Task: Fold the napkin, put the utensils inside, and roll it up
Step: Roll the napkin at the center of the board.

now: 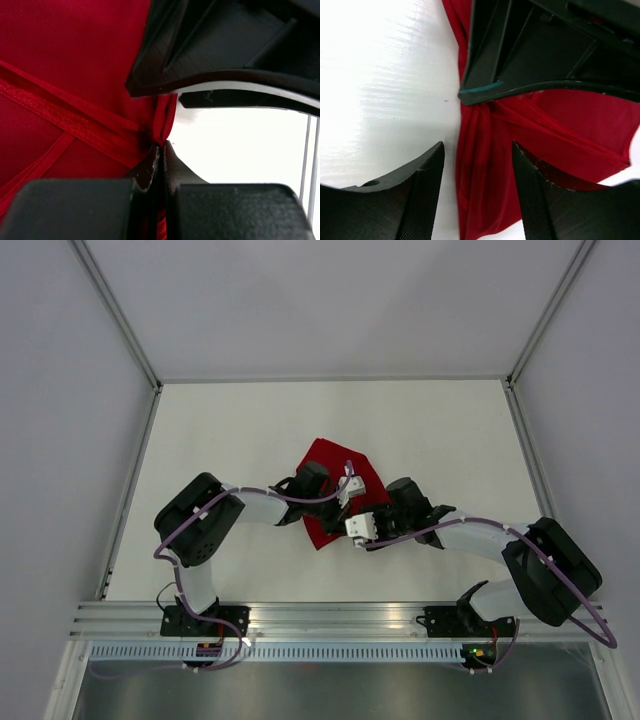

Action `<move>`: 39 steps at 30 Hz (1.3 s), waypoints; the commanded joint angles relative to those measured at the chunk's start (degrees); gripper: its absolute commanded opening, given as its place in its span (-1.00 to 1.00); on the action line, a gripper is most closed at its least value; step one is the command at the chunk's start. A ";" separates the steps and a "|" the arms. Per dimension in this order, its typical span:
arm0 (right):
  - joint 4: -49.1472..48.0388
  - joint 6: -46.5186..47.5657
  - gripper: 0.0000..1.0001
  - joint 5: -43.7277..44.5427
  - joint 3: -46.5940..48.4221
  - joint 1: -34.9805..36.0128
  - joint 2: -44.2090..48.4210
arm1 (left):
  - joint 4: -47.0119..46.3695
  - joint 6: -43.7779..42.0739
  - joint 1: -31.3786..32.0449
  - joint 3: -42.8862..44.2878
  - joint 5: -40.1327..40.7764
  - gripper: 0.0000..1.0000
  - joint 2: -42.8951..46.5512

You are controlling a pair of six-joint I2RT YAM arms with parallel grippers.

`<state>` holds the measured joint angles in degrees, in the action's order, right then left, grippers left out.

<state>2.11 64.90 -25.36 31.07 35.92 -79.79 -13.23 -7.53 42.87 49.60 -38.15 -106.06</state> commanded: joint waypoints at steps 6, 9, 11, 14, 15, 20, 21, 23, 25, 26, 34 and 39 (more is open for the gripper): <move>-1.06 6.20 0.18 2.77 -1.36 2.22 -3.00 | 4.18 1.55 -0.68 0.84 -4.12 -0.95 -2.48; 0.96 7.34 0.06 3.39 -0.05 2.75 -4.41 | 5.06 1.29 -0.77 1.28 -4.39 -0.95 -2.40; 2.71 8.13 -0.06 3.30 0.57 3.01 -4.67 | 5.32 1.11 -1.12 1.46 -4.74 -0.95 -2.22; 4.74 8.66 -0.25 3.66 1.27 3.54 -5.02 | 5.24 1.29 -1.39 1.72 -5.35 -0.95 -1.78; 5.09 8.66 -0.35 3.92 1.45 3.63 -5.11 | 5.06 1.29 -1.48 1.81 -5.70 -0.95 -1.61; 9.13 8.84 -0.68 4.36 3.03 4.07 -5.81 | 4.01 1.38 -1.65 1.20 -5.97 -0.95 -0.38; 9.92 8.84 -0.72 4.45 3.29 4.16 -5.90 | 3.48 1.46 -1.65 0.94 -5.88 -0.92 -0.11; 11.50 8.66 -0.81 4.45 3.73 4.16 -5.82 | 2.69 2.08 -1.74 0.15 -5.01 -0.82 0.59; 12.56 8.14 -0.85 4.10 3.82 4.16 -5.55 | 0.85 3.22 -1.83 -0.47 -4.83 -0.64 1.20; 12.92 7.70 -0.87 3.92 3.82 4.16 -5.21 | 0.15 3.75 -1.91 -0.91 -5.00 -0.59 1.47; 16.08 3.57 -0.91 1.11 4.44 4.16 -4.50 | -10.22 11.13 -2.88 -5.04 -3.87 -0.21 4.89; 16.87 2.07 -0.95 -0.21 4.70 4.07 -4.59 | -12.51 11.84 -2.97 -7.24 -0.61 -0.18 8.66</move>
<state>11.46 69.87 -23.29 36.18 39.90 -83.79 -19.94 1.58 40.21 43.53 -40.71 -101.80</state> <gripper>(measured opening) 0.057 0.406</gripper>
